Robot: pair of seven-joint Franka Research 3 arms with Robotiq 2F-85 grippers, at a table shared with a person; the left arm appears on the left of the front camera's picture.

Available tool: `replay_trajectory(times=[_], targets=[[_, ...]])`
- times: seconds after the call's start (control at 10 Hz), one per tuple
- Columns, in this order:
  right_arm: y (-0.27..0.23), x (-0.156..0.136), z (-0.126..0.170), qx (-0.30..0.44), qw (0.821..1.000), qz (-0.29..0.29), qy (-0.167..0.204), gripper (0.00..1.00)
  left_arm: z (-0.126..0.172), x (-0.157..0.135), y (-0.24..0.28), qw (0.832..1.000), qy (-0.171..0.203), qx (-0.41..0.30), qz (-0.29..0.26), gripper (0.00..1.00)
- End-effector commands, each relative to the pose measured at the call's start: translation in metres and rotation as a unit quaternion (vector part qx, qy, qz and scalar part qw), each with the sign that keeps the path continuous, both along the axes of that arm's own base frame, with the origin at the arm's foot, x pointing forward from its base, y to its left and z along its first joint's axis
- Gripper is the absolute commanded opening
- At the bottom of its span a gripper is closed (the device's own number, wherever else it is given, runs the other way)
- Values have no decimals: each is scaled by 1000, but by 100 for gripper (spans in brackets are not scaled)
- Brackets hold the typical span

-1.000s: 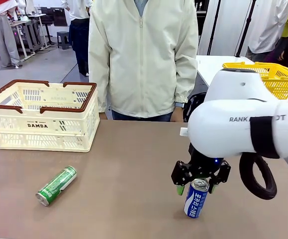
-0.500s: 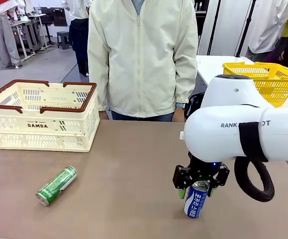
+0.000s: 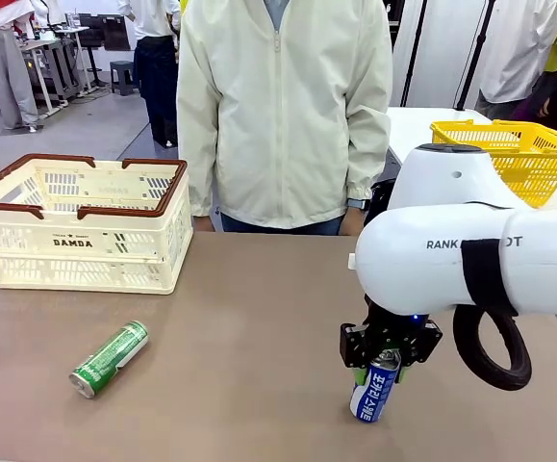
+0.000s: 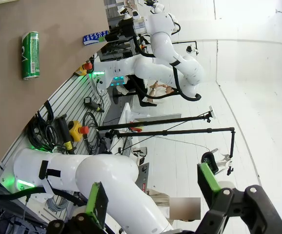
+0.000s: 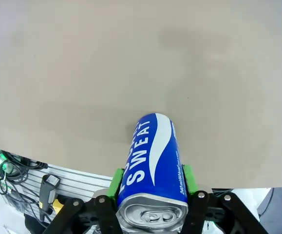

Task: Place the drinks into the Shopping basket.
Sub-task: Pick up one drink and place it into the Shopping basket.

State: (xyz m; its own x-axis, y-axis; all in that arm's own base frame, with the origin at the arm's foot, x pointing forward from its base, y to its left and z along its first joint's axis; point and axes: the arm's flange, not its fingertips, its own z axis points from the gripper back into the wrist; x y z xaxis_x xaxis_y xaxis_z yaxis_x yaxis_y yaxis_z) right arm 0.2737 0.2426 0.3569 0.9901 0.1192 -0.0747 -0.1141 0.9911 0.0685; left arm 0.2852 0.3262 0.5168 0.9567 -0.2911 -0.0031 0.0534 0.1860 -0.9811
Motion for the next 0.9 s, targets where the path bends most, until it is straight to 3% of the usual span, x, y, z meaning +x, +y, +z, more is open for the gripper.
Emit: replay_trajectory(times=[0.0, 0.2, 0.3, 0.6, 0.8], targets=[[-16, -17, -11, -3, 1000, -1, -8, 0, 1, -1, -2, 1000, 2, 7, -1, 100], [-2, -8, 6, 19, 999, 14, -23, 0, 1, -1, -2, 1000, 2, 7, -1, 100], [14, 5, 30, 15, 998, 35, -50, 0, 1, -1, -2, 1000, 2, 7, -1, 100], [112, 43, 91, 22, 986, 134, -97, 0, 1, -1, -2, 1000, 2, 7, -1, 100], [188, 63, 82, 41, 975, 200, -91, 0, 1, -1, -2, 1000, 2, 7, -1, 100]])
